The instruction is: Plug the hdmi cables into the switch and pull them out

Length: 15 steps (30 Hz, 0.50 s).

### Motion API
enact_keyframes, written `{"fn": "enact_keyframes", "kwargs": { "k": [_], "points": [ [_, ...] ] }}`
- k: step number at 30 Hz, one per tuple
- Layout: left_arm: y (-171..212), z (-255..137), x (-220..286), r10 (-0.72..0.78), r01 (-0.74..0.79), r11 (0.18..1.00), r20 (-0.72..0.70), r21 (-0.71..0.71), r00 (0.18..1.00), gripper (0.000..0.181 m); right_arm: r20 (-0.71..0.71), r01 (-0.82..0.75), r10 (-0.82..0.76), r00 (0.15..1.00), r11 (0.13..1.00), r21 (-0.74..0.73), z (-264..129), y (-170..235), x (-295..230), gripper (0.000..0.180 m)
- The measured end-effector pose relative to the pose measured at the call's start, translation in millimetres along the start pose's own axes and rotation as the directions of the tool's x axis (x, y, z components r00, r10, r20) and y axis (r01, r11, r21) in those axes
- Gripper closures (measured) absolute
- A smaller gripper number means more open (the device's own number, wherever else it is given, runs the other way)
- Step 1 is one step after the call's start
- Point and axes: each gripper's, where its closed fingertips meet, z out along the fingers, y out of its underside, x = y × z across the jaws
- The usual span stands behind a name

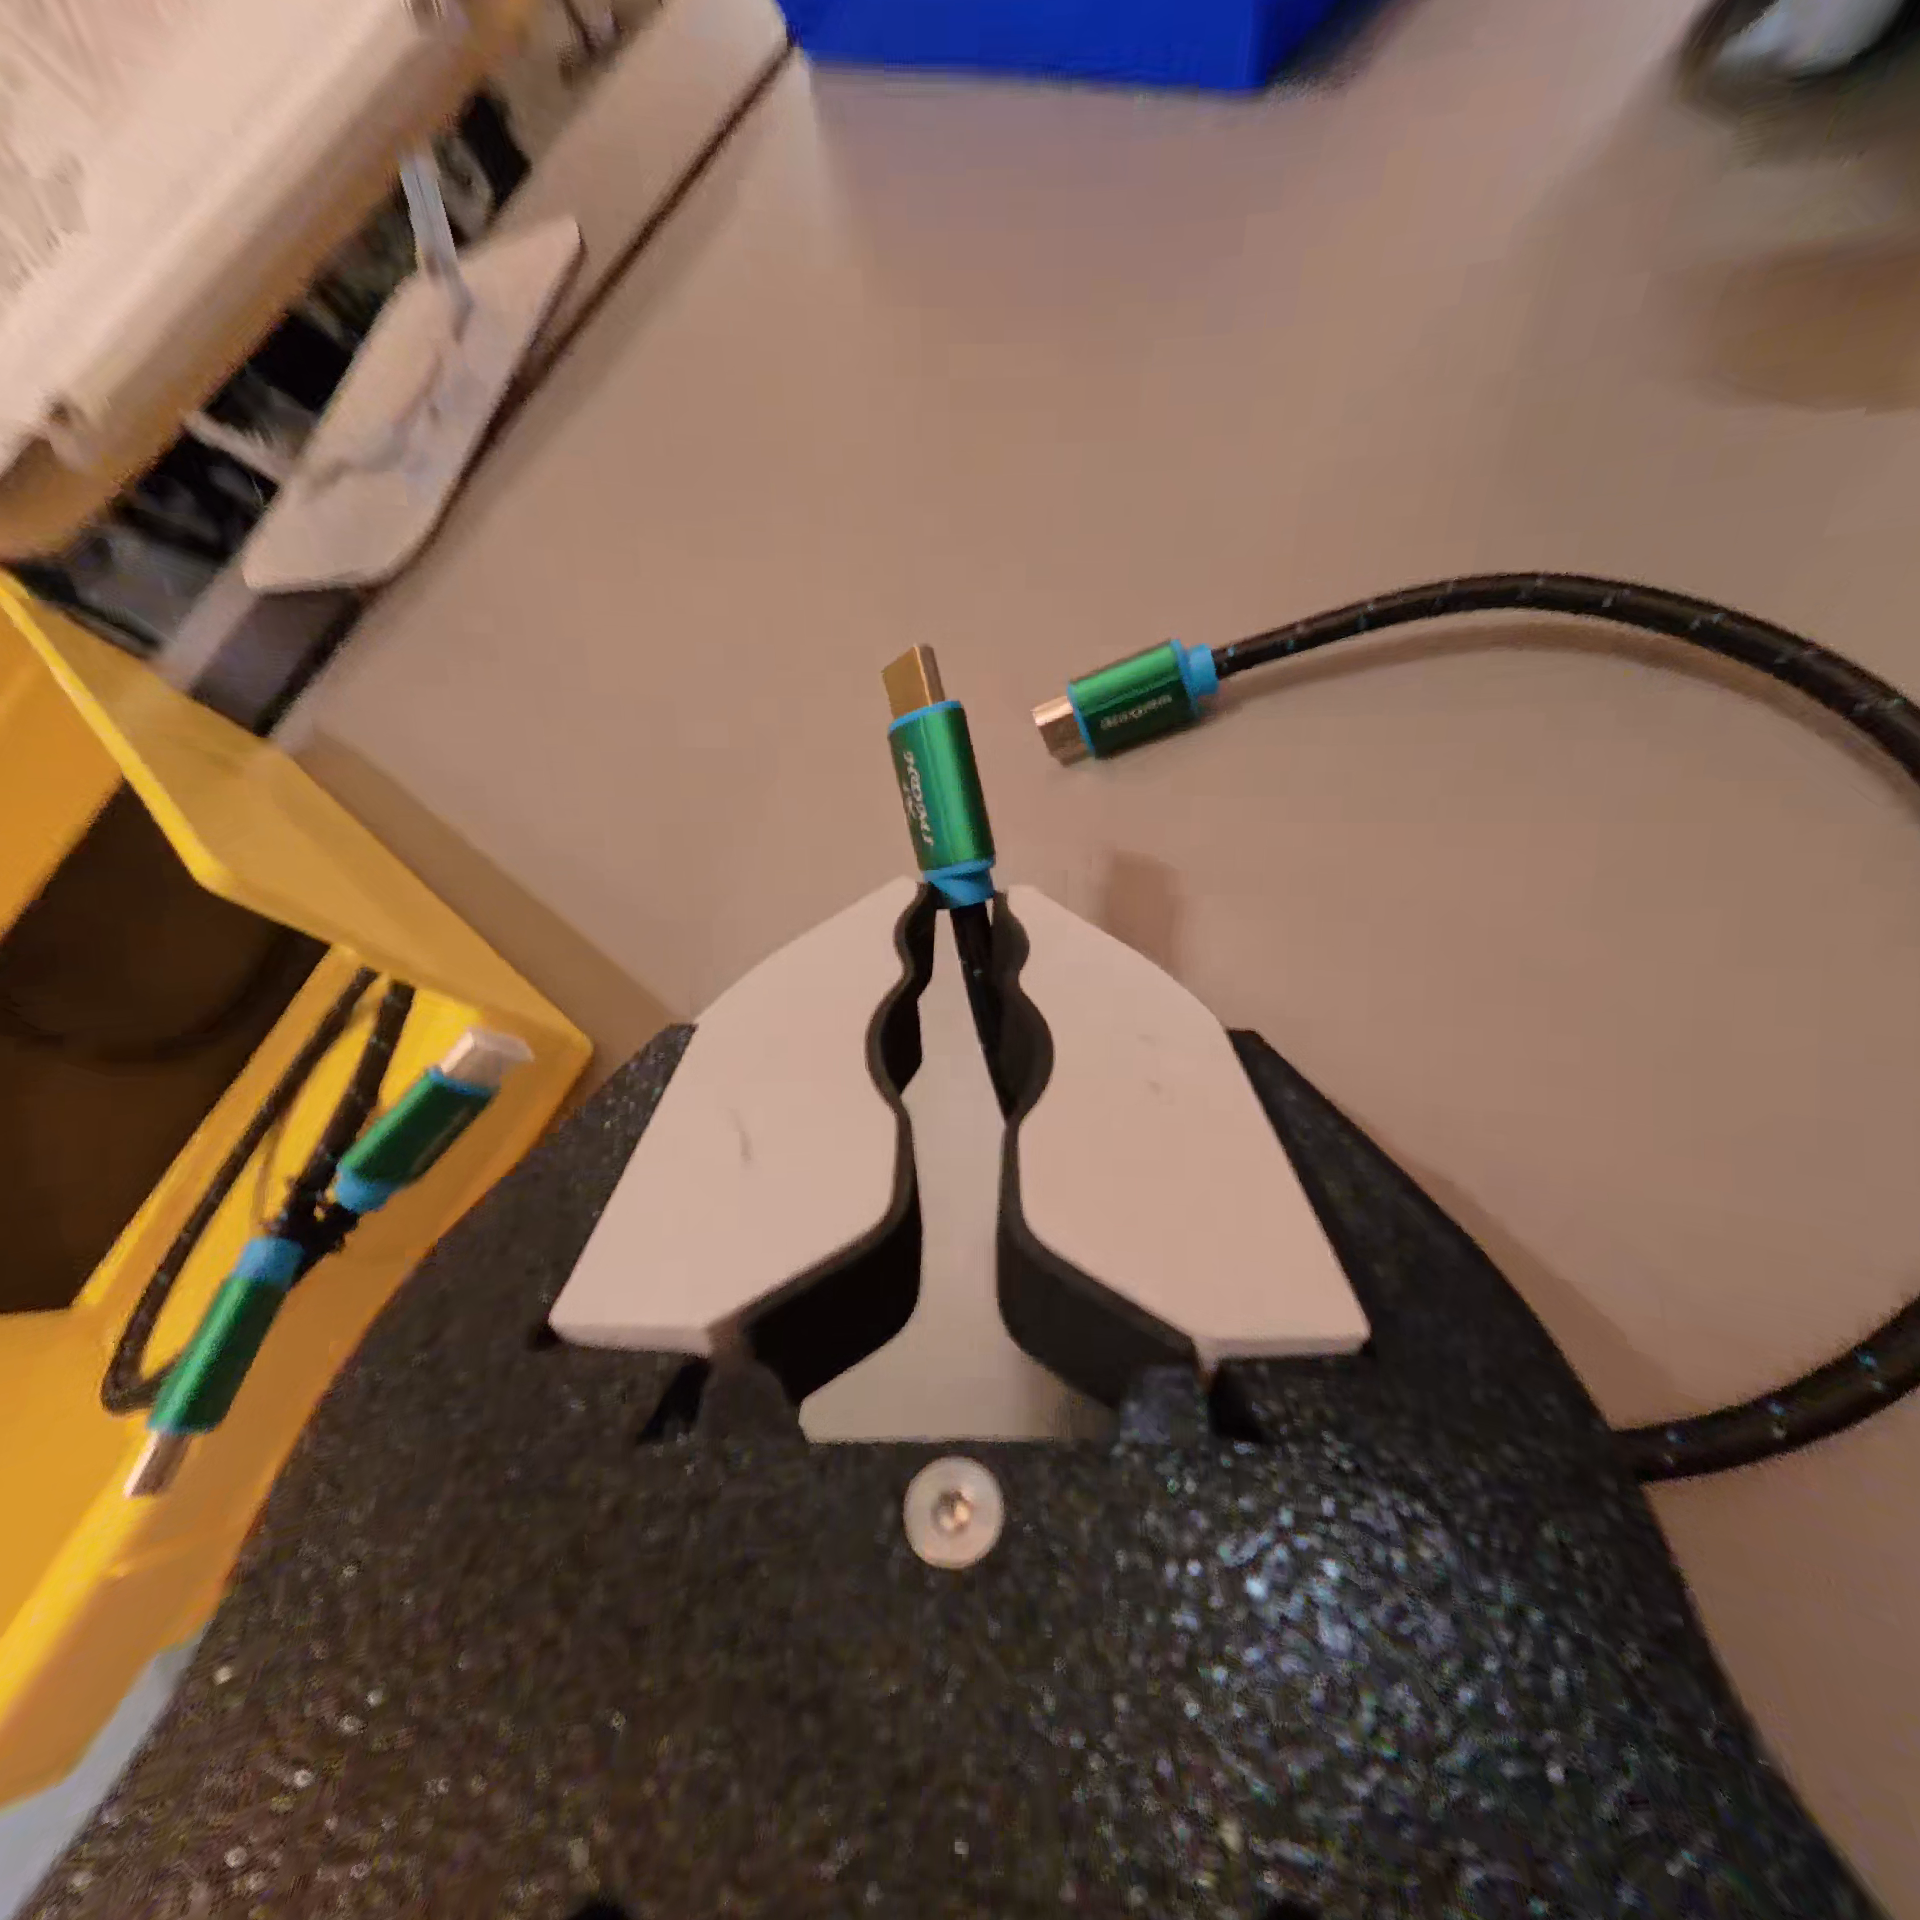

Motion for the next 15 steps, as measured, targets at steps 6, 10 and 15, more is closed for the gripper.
{"fn": "enact_keyframes", "kwargs": {
  "k": [6,10,15],
  "points": [
    [-14,-4,8,0.092,-0.091,0.995,-0.024,0.041,0.996,0.171,-0.004,-0.001,0.001,1.000,1.000,-0.005,1,1,1,0.157],
    [-5,6,27,0.085,-0.094,0.994,-0.151,-0.055,0.985,0.171,0.004,0.000,0.000,1.000,1.000,-0.006,1,1,0,0.157],
    [13,21,36,-0.091,0.042,0.981,-0.258,-0.189,0.962,0.171,0.010,0.005,-0.005,1.000,1.000,-0.001,0,0,-2,0.157]
  ]
}}
